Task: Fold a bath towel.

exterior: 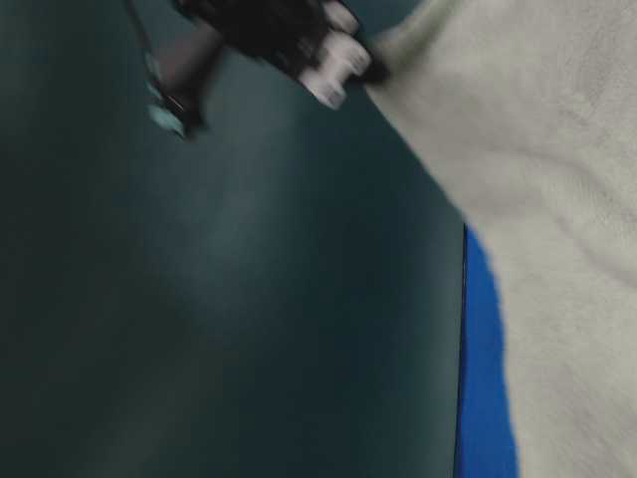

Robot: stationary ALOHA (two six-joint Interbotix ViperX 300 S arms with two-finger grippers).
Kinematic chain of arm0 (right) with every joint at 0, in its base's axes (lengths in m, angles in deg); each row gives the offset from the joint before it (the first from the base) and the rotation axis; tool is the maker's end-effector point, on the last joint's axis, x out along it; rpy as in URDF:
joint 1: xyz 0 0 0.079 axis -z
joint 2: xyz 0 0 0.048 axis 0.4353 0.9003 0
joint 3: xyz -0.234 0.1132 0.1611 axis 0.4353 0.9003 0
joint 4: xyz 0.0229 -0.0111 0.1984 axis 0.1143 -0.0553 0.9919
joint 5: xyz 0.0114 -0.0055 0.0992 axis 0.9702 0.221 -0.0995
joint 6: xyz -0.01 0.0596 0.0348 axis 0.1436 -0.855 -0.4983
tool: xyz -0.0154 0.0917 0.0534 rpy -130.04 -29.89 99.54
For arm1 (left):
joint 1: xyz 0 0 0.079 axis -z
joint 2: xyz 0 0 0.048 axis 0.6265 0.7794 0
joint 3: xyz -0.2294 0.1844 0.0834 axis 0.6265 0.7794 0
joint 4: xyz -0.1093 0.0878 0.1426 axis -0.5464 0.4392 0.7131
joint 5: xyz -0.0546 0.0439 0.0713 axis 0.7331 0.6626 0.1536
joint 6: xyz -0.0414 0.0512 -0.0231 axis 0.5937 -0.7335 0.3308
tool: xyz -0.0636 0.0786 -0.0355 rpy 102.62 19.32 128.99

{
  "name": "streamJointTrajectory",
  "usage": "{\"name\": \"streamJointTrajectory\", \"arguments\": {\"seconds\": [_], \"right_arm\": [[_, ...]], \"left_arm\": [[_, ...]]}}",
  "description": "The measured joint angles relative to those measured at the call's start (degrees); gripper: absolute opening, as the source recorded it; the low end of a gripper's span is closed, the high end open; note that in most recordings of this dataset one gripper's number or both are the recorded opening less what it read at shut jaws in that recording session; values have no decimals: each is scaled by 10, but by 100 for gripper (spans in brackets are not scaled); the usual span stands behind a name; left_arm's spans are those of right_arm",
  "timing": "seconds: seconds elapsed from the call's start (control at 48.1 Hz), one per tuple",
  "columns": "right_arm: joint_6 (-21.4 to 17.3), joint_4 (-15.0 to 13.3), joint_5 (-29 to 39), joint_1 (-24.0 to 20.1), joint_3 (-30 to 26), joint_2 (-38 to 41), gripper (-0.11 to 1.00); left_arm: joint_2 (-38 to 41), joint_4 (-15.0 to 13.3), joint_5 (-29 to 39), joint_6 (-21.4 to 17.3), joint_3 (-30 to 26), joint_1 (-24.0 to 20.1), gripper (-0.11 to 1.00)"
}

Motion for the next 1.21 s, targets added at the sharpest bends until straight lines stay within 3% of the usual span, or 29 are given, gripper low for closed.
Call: {"name": "streamJointTrajectory", "arguments": {"seconds": [0.166,0.375,0.541,0.583,0.645,0.707,0.77,0.936,1.061,1.207], "right_arm": [[35,-2,-52,20,-47,85,10],[54,-2,-58,19,-77,119,10],[55,-1,-62,23,-79,119,12],[55,-2,-62,23,-79,119,23],[55,-2,-61,24,-79,120,44],[54,-2,-53,24,-79,119,60],[54,-2,-34,24,-76,115,69],[51,17,38,21,-33,49,65],[54,61,68,9,23,-39,65],[55,119,54,-11,101,-146,65]], "left_arm": [[-5,-1,-14,11,89,-20,12],[-6,0,-20,11,120,-30,15],[-5,0,-25,11,121,-32,63],[-5,0,-28,11,120,-32,75],[-6,0,-35,7,120,-31,85],[-6,0,-39,5,120,-32,84],[-10,0,-38,-1,120,-31,83],[-45,0,-11,-23,105,-32,83],[-84,0,10,-58,94,-45,83],[-113,0,11,-101,91,-66,83]]}}
